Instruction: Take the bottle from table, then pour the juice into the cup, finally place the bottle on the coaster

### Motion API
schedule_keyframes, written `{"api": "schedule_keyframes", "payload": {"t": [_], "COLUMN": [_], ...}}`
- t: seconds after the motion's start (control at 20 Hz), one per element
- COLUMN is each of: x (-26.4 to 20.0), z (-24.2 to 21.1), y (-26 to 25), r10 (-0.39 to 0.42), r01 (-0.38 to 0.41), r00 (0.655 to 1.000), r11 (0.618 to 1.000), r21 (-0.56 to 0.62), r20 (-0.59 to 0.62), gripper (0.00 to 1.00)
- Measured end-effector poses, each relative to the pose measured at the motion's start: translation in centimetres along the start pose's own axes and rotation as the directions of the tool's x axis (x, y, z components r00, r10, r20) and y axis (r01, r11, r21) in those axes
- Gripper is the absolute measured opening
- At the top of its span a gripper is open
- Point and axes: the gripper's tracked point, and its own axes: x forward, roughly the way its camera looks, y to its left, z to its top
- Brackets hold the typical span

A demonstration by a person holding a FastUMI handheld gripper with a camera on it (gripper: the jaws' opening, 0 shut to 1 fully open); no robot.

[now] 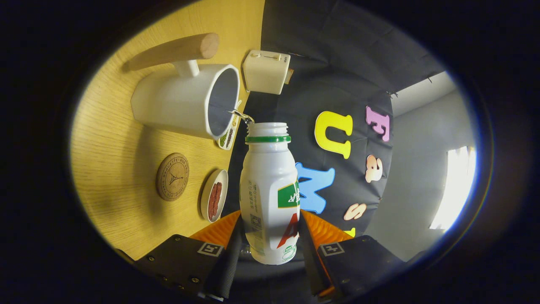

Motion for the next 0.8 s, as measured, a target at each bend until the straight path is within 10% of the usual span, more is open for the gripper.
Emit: {"api": "schedule_keyframes", "payload": {"t": [0.8], "x": [-0.08], "z": [0.21], "y": [-0.10], "r10": [-0.004], "r01": [0.004], "r00": [1.000], "r11": [0.999], "r21": [-0.033], "r20": [0.007], "gripper": [0.68]}}
